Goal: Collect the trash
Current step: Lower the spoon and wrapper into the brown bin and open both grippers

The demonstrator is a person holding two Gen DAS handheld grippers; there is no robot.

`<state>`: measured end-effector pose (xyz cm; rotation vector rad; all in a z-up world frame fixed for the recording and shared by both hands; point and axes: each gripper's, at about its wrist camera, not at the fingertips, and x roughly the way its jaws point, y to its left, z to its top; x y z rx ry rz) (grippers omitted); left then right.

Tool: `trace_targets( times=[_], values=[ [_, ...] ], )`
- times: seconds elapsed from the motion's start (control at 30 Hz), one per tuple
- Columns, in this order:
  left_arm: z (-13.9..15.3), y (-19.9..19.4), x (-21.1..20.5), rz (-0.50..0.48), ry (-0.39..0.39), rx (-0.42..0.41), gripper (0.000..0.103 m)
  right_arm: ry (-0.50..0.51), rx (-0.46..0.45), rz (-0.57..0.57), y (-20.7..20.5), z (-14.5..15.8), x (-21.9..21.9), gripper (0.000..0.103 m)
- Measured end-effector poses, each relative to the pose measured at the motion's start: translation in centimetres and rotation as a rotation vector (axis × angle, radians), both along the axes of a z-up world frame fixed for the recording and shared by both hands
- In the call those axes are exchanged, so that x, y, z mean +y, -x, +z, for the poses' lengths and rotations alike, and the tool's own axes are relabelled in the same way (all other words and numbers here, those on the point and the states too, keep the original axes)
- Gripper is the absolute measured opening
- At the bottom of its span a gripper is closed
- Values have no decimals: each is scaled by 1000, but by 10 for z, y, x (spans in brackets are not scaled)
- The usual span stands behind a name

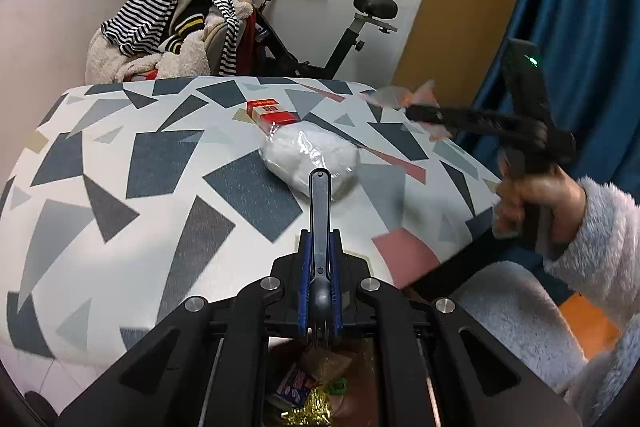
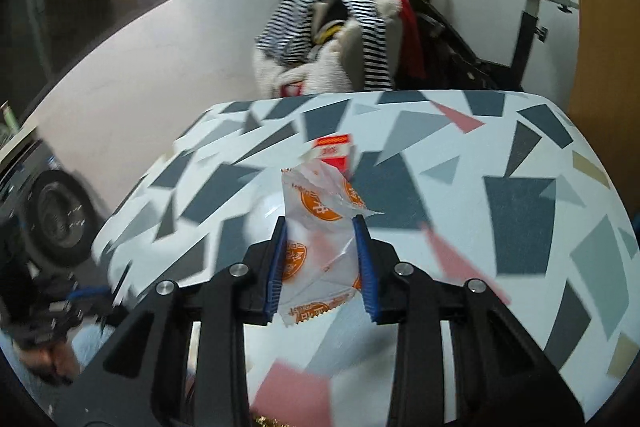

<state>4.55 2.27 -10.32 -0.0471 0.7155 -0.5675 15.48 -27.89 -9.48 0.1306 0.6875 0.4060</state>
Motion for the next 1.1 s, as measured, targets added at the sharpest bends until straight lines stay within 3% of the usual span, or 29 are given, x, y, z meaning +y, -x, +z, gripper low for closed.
trace_targets(
  times=[0.23,0.53,0.77,1.1],
  values=[
    [-4,39,8,15,8,-5,9,13,-17,157,82,-20,36,34],
    [-23,72,21,39,6,17,9,44,104,334,142,-74,88,34],
    [-38,77,29,49,17,23,9,108,180,305,151,-114,111,35],
    [-58,70,32,79,30,55,9,137,247,269,150,-135,134,37]
  ],
)
